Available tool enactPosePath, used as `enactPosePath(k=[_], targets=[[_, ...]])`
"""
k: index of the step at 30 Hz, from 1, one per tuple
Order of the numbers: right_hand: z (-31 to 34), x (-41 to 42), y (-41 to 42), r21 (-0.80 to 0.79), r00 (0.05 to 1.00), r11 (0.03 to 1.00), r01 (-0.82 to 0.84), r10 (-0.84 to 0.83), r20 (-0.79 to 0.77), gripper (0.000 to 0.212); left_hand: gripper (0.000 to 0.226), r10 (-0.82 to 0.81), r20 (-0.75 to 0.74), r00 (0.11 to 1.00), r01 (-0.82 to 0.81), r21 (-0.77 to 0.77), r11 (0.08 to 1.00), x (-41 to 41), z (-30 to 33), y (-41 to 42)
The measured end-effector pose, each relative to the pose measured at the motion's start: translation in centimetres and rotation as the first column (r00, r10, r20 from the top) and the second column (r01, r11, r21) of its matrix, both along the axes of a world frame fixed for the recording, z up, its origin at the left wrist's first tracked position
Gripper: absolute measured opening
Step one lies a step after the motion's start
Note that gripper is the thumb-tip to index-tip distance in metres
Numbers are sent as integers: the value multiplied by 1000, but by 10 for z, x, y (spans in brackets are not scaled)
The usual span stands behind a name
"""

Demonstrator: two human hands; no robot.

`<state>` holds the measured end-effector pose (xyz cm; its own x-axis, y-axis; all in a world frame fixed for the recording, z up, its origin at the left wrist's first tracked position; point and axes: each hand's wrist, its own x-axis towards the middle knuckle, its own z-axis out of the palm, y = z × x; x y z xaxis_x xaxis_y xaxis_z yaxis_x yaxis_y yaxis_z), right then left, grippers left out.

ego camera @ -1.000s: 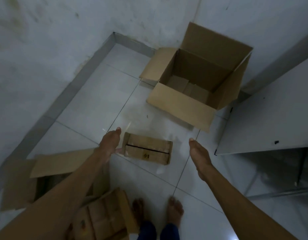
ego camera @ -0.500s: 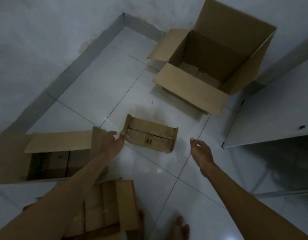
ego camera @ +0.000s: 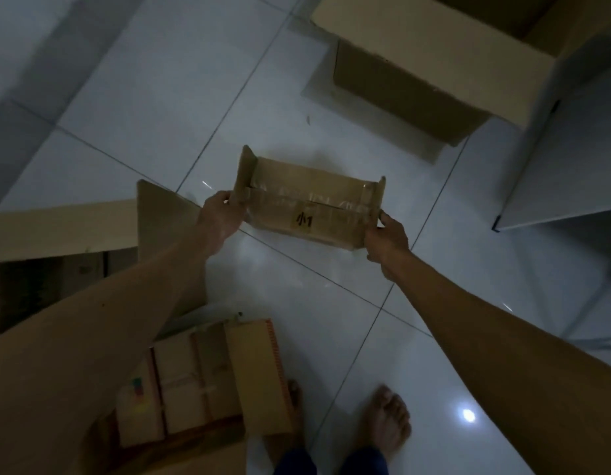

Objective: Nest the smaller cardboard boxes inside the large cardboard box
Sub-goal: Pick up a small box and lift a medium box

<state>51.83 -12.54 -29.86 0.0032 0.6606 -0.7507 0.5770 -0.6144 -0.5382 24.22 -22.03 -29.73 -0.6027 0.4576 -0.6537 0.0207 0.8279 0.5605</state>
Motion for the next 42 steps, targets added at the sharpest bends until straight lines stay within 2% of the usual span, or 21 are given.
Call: enactPosePath(k=[2, 4, 7, 10, 13, 19, 23, 27, 30, 34, 39, 41, 42], targets=[[-3, 0, -6, 66, 999, 997, 33, -35, 30, 44, 19, 6, -27, 1000, -5, 38, 999, 1, -6, -6], [0, 6, -12, 115, 995, 991, 69, -77, 65, 39, 20, 26, -25, 999, -24, 89, 996, 7, -4, -13], [11, 26, -25, 131, 990, 987, 92, -105, 94, 36, 20, -49, -58, 997, 53, 77, 996, 22, 9, -20], [26, 57, -41, 131, 983, 984, 124, -140, 118, 31, 24, -86, -1, 996, 85, 103, 991, 48, 27, -27], [42, 94, -60, 137, 975, 976, 172, -188, 121, 35, 20, -139, 14, 990, 137, 113, 984, 81, 45, -35], [65, 183, -123, 158, 914, 943, 294, -326, 243, 37, 22, -274, 91, 957, 256, 176, 951, 171, 59, -62], [64, 240, -179, 171, 854, 917, 360, -398, 336, 35, 30, -418, 122, 900, 397, 162, 903, 230, 63, -86], [55, 277, -232, 157, 774, 894, 419, -442, 453, 29, 34, -568, 84, 819, 554, 147, 819, 278, 54, -116], [49, 294, -266, 135, 745, 872, 470, -474, 469, 32, 26, -566, 106, 817, 557, 104, 824, 303, 37, -136], [36, 312, -301, 91, 748, 847, 524, -509, 426, 33, 19, -485, 164, 859, 484, 49, 874, 327, 16, -152], [22, 327, -320, -65, 790, 816, 574, -532, 306, 34, 25, -543, 153, 825, 549, 4, 836, 334, 11, -164], [25, 322, -320, -25, 799, 852, 523, -481, 361, 34, 28, -597, 158, 787, 606, -14, 795, 333, 16, -164], [31, 318, -318, 31, 789, 889, 457, -421, 448, 35, 30, -627, 155, 764, 638, -33, 769, 331, 20, -163]])
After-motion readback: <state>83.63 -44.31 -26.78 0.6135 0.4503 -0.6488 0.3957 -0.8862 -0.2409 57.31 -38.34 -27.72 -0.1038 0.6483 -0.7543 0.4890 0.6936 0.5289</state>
